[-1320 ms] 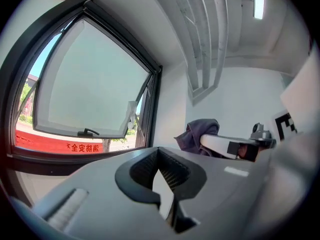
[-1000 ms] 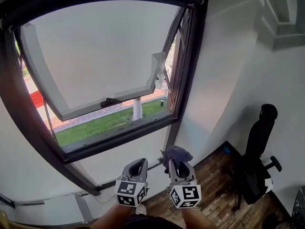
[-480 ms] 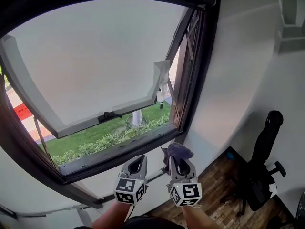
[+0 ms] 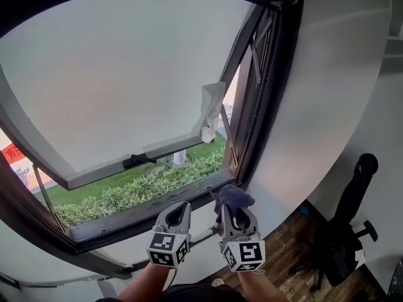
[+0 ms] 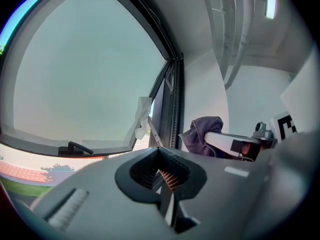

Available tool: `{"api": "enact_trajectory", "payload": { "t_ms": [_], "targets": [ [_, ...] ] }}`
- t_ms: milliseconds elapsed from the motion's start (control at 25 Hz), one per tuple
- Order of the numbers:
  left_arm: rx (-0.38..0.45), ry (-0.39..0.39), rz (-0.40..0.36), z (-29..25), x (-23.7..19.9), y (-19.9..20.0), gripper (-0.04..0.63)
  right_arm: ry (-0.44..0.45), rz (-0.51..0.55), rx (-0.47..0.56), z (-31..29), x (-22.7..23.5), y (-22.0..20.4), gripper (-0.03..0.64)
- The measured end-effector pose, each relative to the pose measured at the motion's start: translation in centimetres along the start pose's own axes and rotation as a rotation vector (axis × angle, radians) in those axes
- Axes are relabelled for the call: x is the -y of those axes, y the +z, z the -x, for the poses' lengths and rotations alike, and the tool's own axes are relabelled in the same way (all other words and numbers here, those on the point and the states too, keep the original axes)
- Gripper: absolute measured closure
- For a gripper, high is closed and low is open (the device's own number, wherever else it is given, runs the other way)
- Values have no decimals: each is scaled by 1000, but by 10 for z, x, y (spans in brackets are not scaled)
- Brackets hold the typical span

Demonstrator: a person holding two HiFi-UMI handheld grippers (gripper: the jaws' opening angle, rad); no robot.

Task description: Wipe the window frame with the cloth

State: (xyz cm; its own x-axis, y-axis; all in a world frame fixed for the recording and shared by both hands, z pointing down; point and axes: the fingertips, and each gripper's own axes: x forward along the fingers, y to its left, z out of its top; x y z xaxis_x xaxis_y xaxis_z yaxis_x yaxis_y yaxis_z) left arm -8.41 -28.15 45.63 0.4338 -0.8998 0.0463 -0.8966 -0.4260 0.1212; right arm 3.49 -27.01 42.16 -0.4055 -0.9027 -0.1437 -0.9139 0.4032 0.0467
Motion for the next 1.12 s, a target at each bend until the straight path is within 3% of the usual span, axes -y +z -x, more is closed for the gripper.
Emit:
{"api": "enact_trajectory", "payload": {
  "t_ms": [360,680,1120],
  "targets": [
    [2,10,-21,-26,-5,12,588,28,-2,34,-35,22,14,540],
    [-7,35,9,-37,-12,3,588,57,34,70,-67,45,42,540],
    [-10,32,48,-38,-10,-9,587,-15,243,113,-109,77,101,541]
  ]
}}
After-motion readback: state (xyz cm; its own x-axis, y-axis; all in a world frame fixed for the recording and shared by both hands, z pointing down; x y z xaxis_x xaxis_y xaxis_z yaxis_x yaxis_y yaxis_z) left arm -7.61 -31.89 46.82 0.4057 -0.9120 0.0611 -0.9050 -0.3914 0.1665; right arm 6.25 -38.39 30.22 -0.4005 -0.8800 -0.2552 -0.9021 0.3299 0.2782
